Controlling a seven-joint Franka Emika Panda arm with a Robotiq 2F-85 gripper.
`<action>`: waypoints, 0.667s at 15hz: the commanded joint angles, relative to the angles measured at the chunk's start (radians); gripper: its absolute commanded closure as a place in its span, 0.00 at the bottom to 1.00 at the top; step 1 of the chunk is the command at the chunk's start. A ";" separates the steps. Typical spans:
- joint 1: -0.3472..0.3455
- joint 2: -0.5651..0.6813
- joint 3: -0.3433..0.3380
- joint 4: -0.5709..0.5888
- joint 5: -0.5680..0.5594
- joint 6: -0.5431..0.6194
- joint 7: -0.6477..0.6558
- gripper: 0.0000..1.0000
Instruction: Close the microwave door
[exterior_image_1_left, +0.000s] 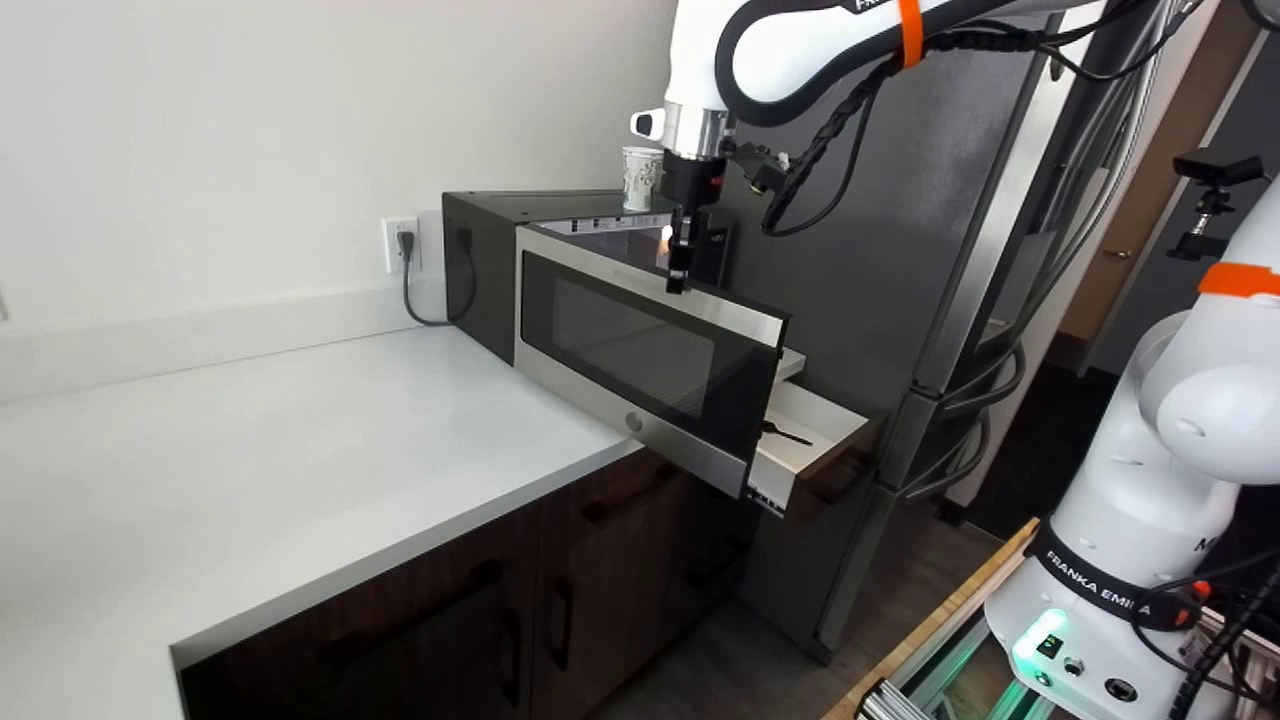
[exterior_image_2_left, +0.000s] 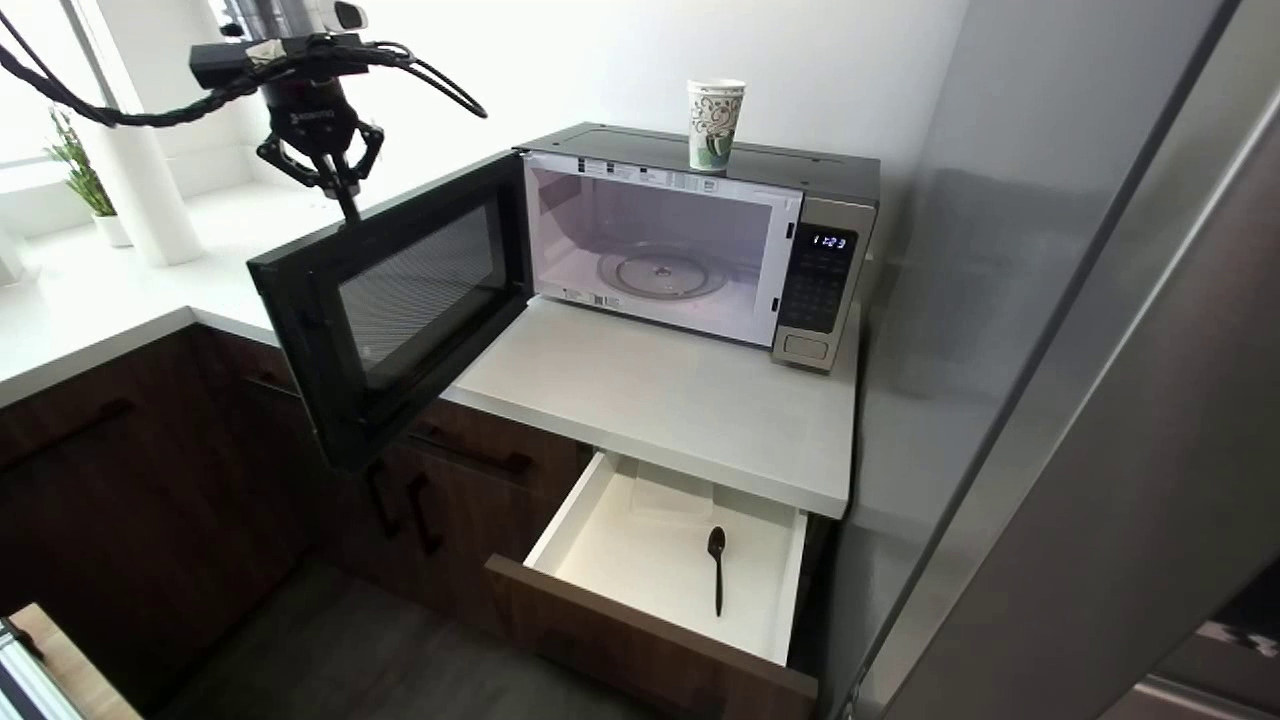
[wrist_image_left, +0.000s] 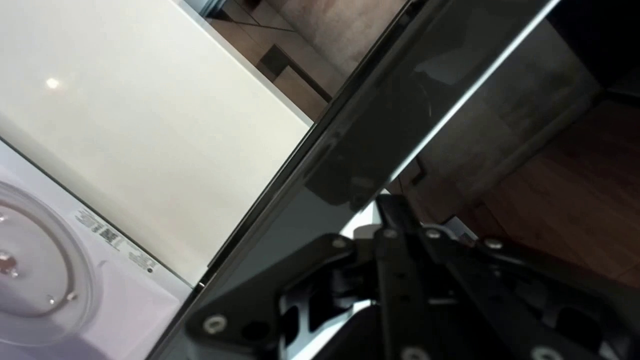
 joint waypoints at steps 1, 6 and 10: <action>-0.041 -0.055 -0.028 -0.064 -0.038 -0.019 0.067 1.00; -0.103 -0.093 -0.071 -0.122 -0.080 0.001 0.166 1.00; -0.158 -0.119 -0.097 -0.161 -0.154 0.030 0.294 1.00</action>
